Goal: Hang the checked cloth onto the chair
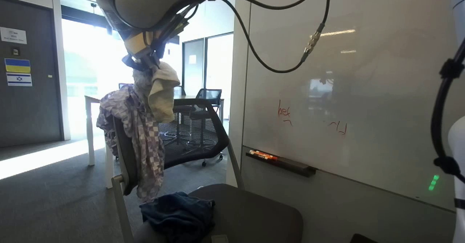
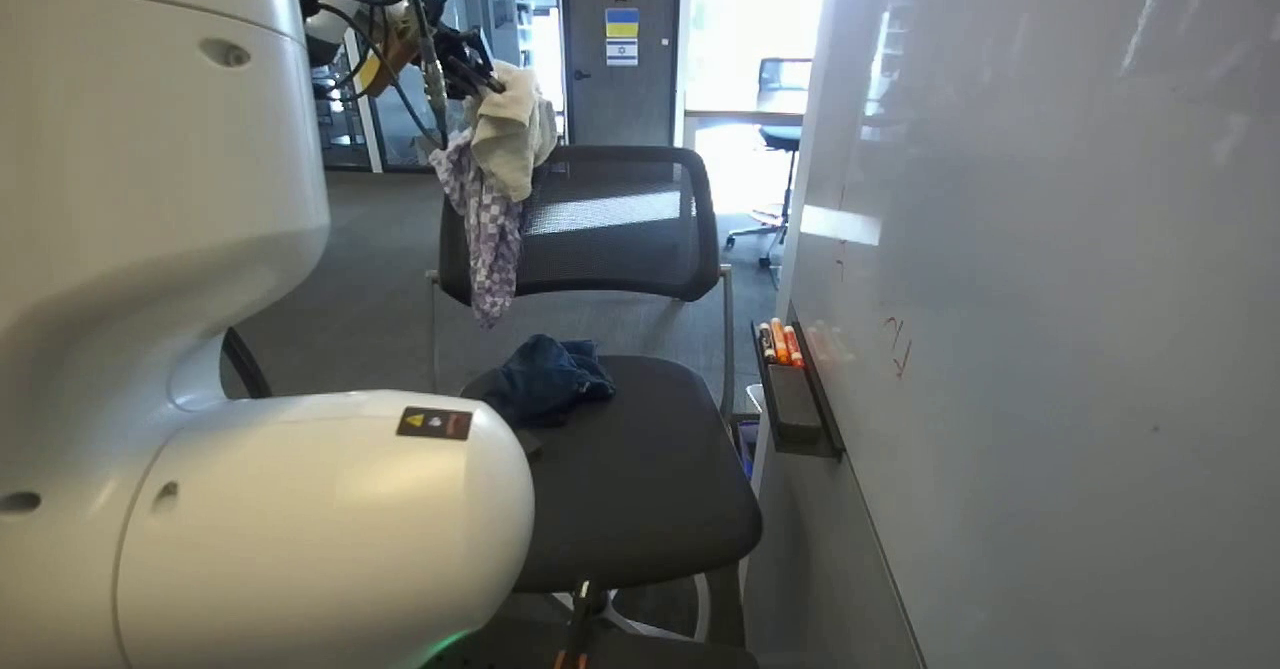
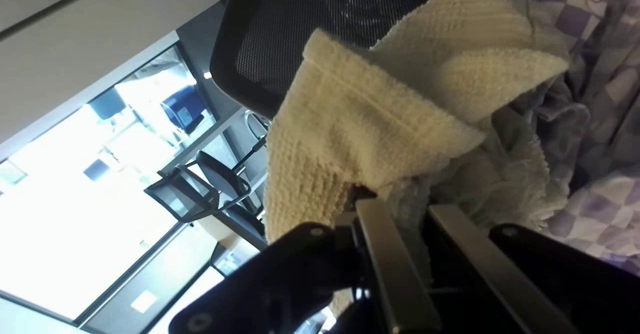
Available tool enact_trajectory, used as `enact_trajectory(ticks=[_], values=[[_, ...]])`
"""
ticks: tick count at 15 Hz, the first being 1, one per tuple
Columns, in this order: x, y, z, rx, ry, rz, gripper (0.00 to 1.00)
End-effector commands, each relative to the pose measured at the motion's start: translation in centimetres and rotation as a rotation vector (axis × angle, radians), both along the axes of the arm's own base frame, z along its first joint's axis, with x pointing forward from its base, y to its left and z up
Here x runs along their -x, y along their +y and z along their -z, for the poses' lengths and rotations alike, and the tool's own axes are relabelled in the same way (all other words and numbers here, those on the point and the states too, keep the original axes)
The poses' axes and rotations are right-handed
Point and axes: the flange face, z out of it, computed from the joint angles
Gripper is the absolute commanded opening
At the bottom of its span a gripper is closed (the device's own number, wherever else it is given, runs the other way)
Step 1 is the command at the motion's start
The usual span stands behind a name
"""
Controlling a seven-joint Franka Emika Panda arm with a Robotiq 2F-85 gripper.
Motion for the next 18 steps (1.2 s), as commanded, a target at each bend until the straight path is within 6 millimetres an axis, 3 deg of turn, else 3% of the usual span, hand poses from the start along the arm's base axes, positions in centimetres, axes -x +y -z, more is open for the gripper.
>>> enact_trajectory(ticks=[1,12,13,15,18], values=[[-2.0,1.9,-1.4,0.048,-0.062,0.009,0.04],[-3.5,2.4,0.0,0.08,-0.089,0.107,0.04],[-3.5,2.5,0.2,0.068,-0.085,0.108,0.42],[-3.7,2.7,0.4,0.055,-0.08,0.108,0.49],[-3.7,2.9,0.7,0.048,-0.07,0.106,0.72]])
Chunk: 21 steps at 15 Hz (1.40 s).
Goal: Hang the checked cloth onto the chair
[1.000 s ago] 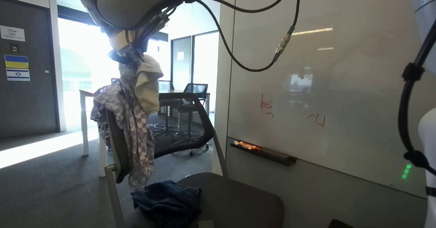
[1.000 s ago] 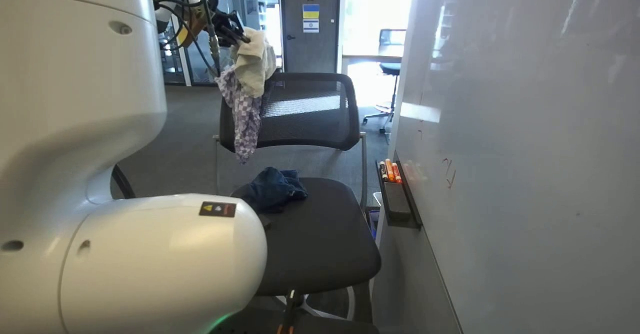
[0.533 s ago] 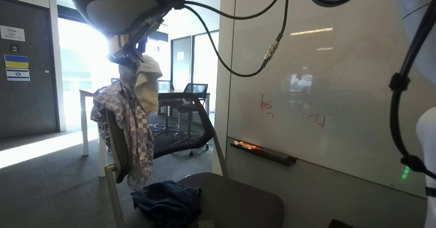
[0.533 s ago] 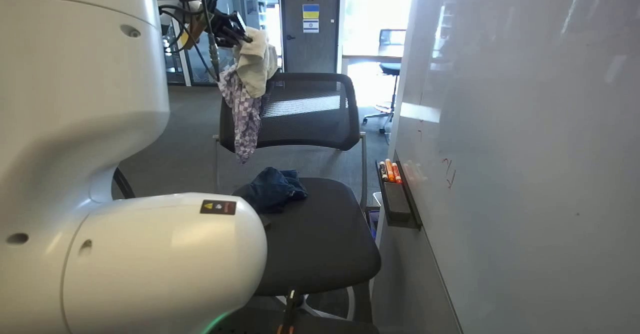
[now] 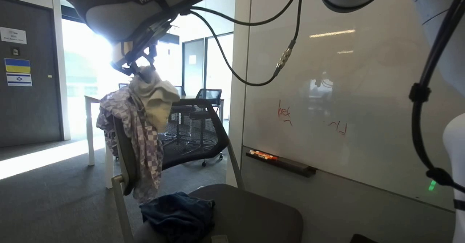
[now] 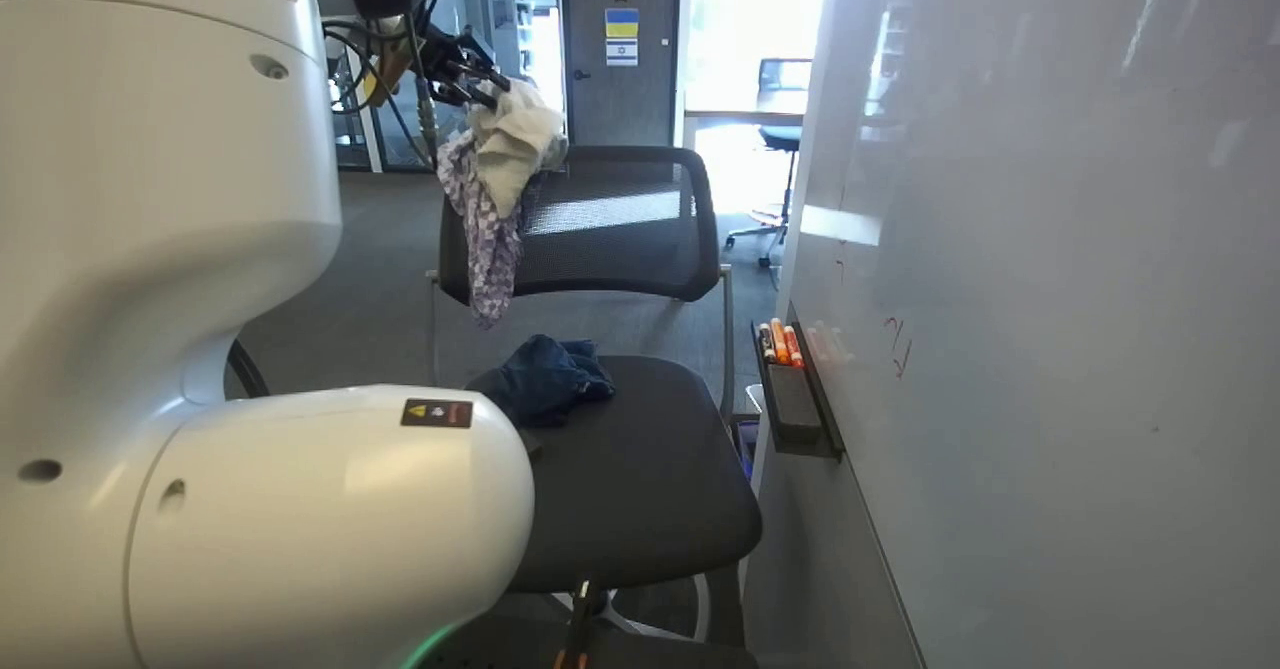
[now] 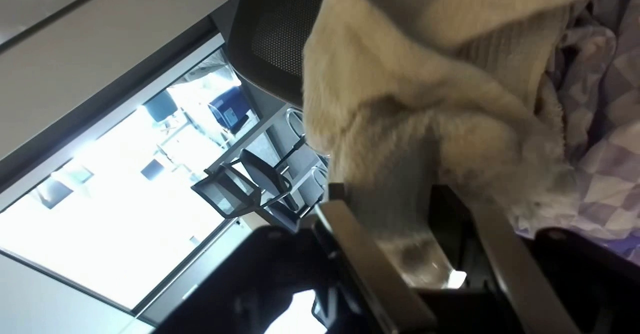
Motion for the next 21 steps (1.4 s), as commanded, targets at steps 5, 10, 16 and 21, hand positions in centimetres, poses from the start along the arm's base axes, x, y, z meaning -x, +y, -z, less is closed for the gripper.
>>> enact_trajectory(ticks=[5,10,16,21], values=[[0.5,0.9,1.0,-0.085,0.144,0.046,1.0],[1.8,0.8,2.7,-0.164,0.396,0.085,1.0],[3.3,0.6,3.5,-0.279,0.62,0.165,1.0],[4.3,-5.7,3.9,-0.406,0.732,0.199,1.0]])
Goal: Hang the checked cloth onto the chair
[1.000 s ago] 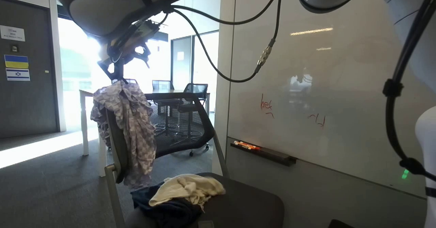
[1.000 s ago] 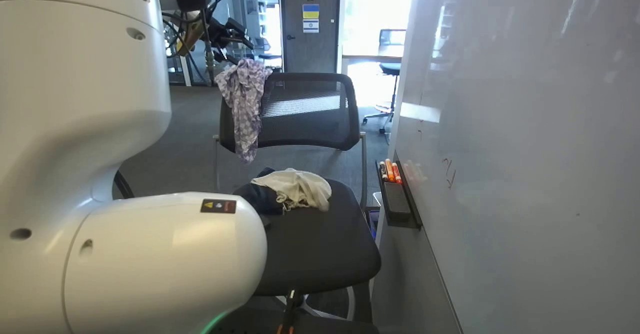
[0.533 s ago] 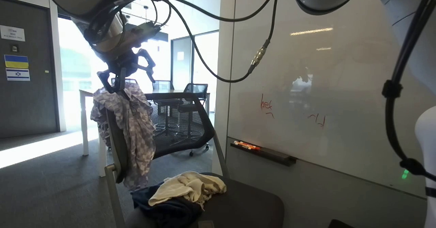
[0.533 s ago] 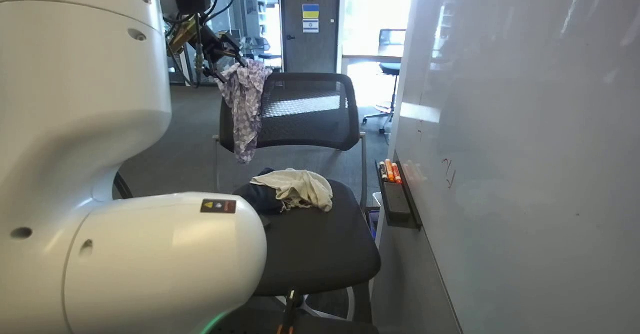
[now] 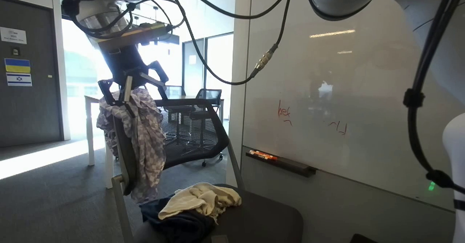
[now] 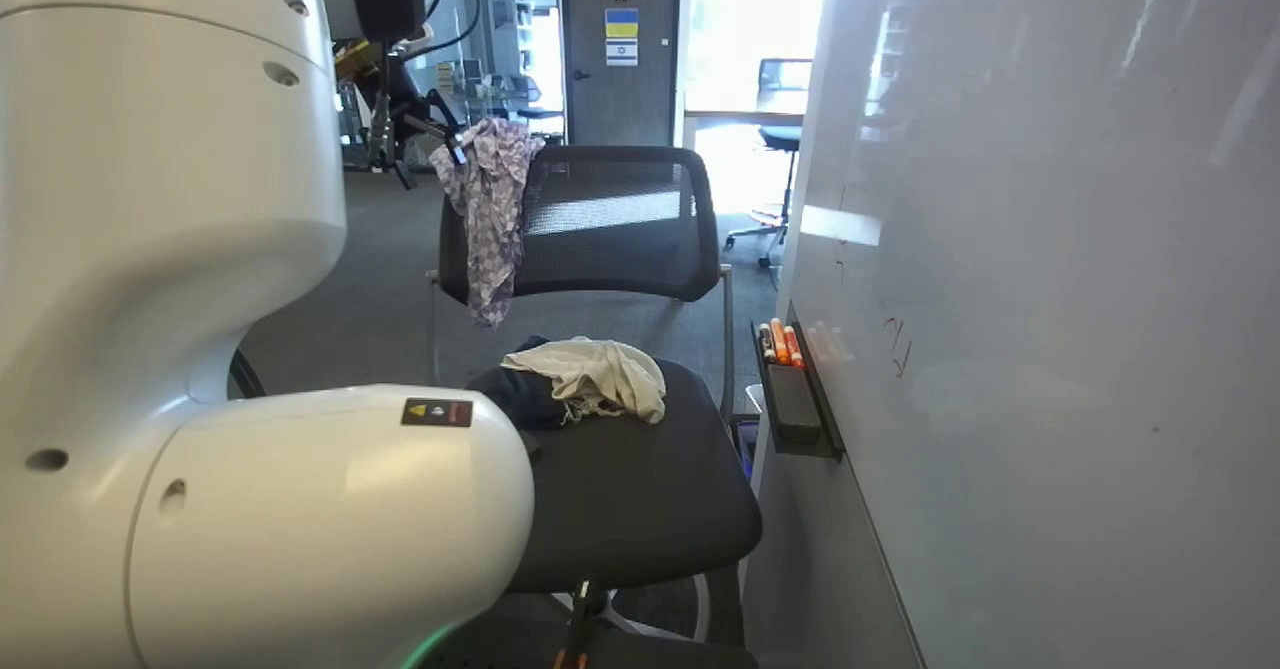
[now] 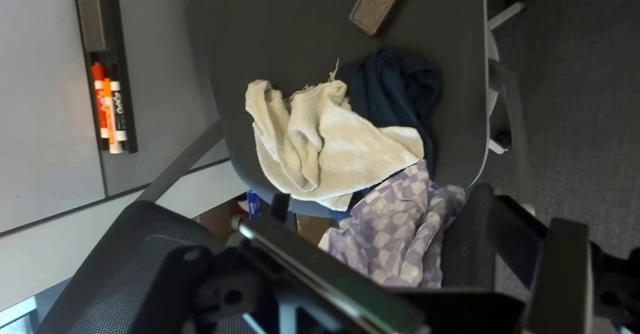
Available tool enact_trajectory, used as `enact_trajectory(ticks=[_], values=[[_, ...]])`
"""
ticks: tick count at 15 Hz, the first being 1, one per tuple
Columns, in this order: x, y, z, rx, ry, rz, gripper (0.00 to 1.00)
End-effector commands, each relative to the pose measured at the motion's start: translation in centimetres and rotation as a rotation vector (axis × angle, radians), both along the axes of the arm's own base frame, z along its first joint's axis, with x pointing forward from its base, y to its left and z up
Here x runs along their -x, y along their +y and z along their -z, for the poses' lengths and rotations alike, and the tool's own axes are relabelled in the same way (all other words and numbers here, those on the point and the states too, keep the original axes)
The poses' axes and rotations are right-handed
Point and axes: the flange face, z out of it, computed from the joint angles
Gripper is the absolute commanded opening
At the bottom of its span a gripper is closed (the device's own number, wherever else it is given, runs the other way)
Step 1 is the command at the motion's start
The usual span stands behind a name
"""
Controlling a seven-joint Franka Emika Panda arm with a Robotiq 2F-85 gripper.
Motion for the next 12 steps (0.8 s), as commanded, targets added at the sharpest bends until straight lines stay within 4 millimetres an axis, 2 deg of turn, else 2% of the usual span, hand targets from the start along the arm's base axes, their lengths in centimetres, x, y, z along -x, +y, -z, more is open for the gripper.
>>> enact_trajectory(ticks=[1,5,9,12], values=[[-0.6,-7.6,-0.6,-0.072,0.036,0.059,1.0],[-1.0,-17.1,0.2,-0.142,0.057,0.182,1.0],[1.1,-26.6,2.7,-0.321,0.11,0.158,1.0],[3.9,-30.6,5.6,-0.429,0.155,0.091,1.0]])
